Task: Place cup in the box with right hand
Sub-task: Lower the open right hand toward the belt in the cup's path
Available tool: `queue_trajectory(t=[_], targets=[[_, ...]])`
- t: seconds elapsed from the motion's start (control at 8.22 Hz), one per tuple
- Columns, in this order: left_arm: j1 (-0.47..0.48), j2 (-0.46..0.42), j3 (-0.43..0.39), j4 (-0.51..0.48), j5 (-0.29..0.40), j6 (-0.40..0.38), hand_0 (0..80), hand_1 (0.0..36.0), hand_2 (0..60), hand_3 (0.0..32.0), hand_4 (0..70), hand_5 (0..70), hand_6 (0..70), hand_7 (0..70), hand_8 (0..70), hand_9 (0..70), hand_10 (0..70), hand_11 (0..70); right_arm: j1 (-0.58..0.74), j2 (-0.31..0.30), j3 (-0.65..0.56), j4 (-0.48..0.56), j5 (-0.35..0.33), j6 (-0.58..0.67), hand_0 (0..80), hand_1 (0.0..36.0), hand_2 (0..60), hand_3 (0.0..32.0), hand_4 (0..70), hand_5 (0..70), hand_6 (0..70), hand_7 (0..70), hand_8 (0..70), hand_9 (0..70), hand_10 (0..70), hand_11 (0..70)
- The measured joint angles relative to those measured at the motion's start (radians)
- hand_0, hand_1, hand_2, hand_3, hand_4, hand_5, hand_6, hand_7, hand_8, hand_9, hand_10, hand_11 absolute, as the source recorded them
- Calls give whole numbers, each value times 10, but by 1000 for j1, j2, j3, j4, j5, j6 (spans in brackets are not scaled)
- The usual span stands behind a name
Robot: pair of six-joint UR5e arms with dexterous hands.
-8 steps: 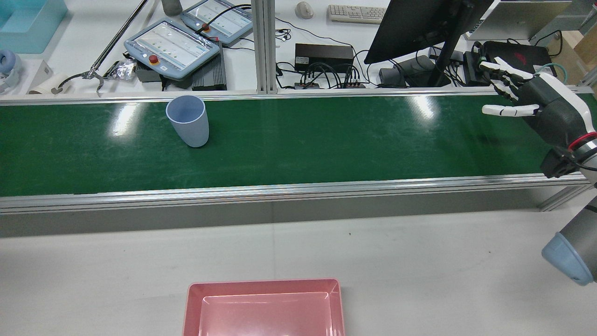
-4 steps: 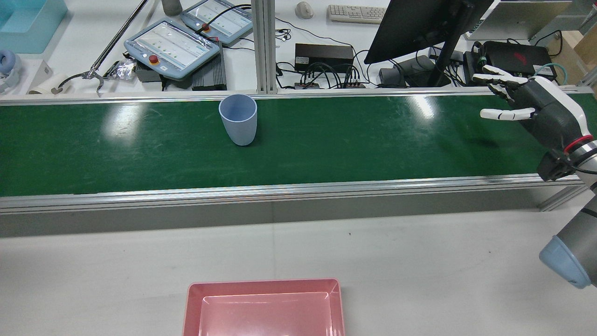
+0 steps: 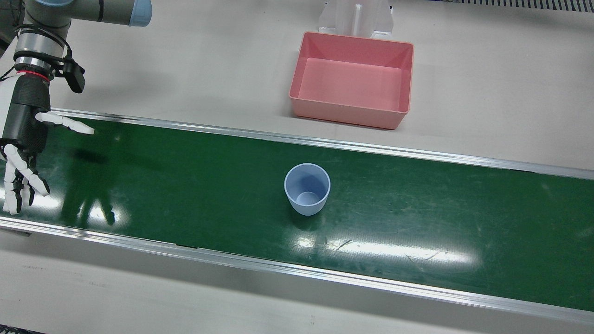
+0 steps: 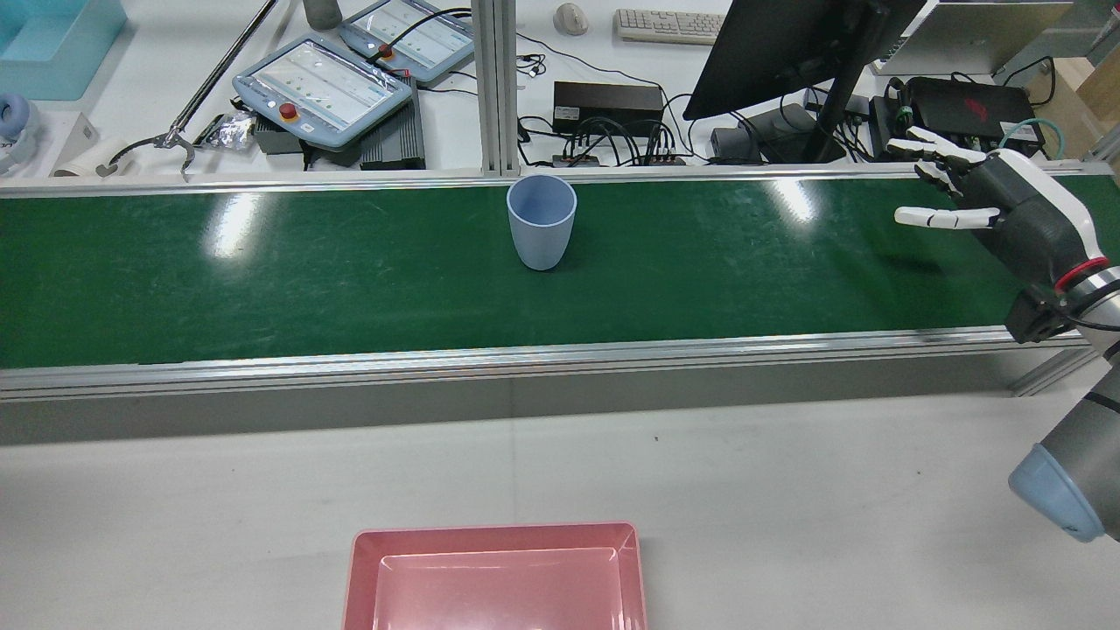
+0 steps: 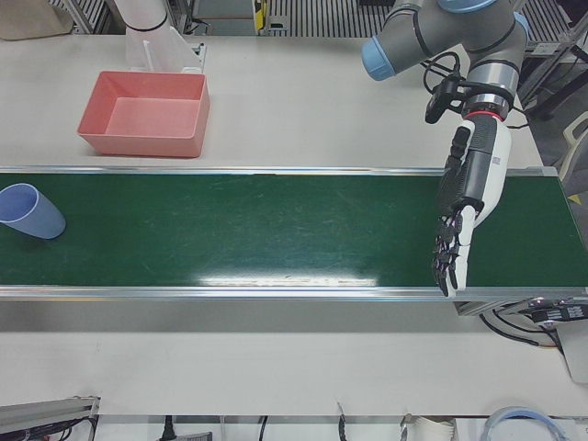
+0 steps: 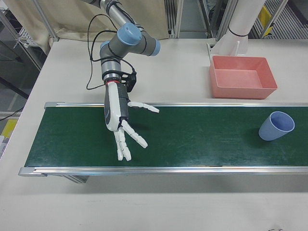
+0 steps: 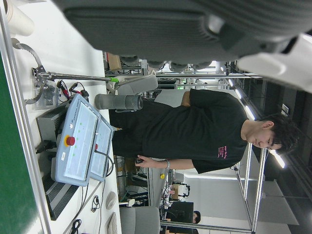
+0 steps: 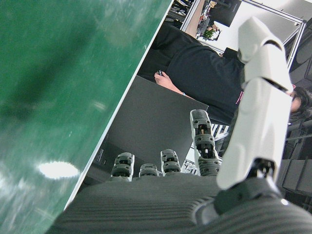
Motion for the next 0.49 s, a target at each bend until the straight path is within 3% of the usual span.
queue_trajectory(t=[0.12, 0.24, 0.36, 0.49], targets=[[0, 0, 0, 0, 0, 0, 0, 0, 0, 0, 0, 0, 0, 0, 0, 0, 0, 0, -5, 1, -8, 1, 1, -1, 505, 194, 206, 52, 66, 62, 35, 128, 6, 41, 52, 98], [0, 0, 0, 0, 0, 0, 0, 0, 0, 0, 0, 0, 0, 0, 0, 0, 0, 0, -11, 7, -12, 1, 1, -3, 506, 194, 203, 64, 61, 62, 34, 128, 7, 42, 51, 97], [0, 0, -1, 0, 0, 0, 0, 0, 0, 0, 0, 0, 0, 0, 0, 0, 0, 0, -17, 12, -12, 1, 1, -5, 515, 176, 130, 72, 75, 62, 33, 129, 7, 42, 50, 94], [0, 0, -1, 1, 0, 0, 0, 0, 0, 0, 0, 0, 0, 0, 0, 0, 0, 0, -20, 15, -12, 1, 1, -6, 503, 203, 236, 76, 46, 63, 33, 127, 7, 42, 50, 94]])
